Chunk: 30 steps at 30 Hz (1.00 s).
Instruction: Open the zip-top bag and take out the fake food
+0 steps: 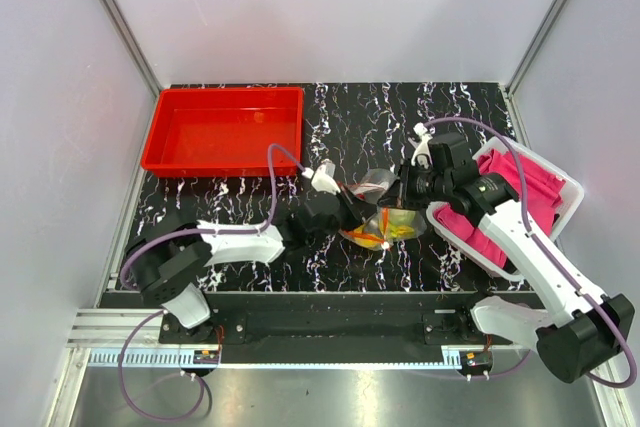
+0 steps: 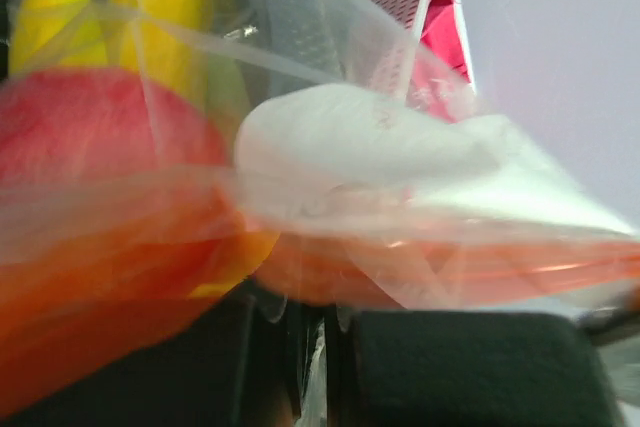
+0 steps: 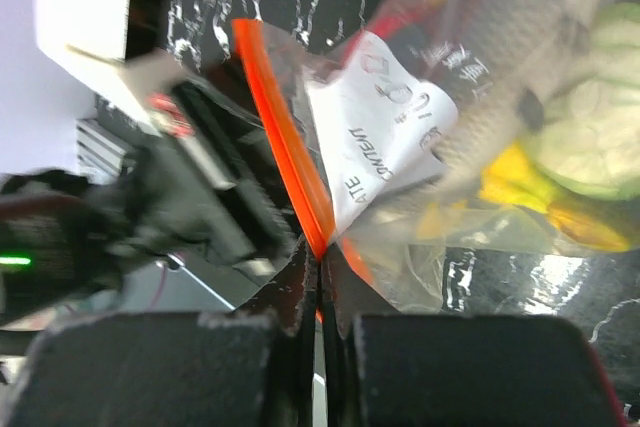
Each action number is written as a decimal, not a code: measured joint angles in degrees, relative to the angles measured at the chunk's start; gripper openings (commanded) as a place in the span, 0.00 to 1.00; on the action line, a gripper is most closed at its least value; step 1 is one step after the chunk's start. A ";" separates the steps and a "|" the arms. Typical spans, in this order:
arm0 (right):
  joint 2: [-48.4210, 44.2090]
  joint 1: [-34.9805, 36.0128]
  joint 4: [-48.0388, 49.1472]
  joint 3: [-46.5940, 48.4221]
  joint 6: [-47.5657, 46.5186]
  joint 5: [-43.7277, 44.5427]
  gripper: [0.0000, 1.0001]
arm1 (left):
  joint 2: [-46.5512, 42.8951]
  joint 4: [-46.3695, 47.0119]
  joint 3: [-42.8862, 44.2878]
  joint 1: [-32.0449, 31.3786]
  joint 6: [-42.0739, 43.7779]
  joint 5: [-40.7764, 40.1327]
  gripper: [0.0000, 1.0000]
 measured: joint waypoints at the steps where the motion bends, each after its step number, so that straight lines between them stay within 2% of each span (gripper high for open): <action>1: -0.66 0.00 0.35 -1.01 -0.57 0.00 0.00 | -0.85 -2.05 0.94 0.11 0.96 0.00 0.00; 8: -3.76 0.02 1.44 -6.88 -2.91 1.42 0.00 | -5.09 -9.51 5.77 1.60 3.65 2.82 0.00; 14: -4.90 0.04 2.49 -7.39 -2.84 6.21 0.00 | -5.09 -13.73 6.62 4.11 3.43 12.37 0.00; 21: -0.33 0.04 2.62 -2.32 -2.64 10.56 0.00 | -6.80 -18.95 6.60 4.31 7.74 23.67 0.00; 30: 4.04 0.04 0.81 3.17 -3.13 16.52 0.00 | -26.51 -32.24 3.43 4.33 18.58 26.97 0.00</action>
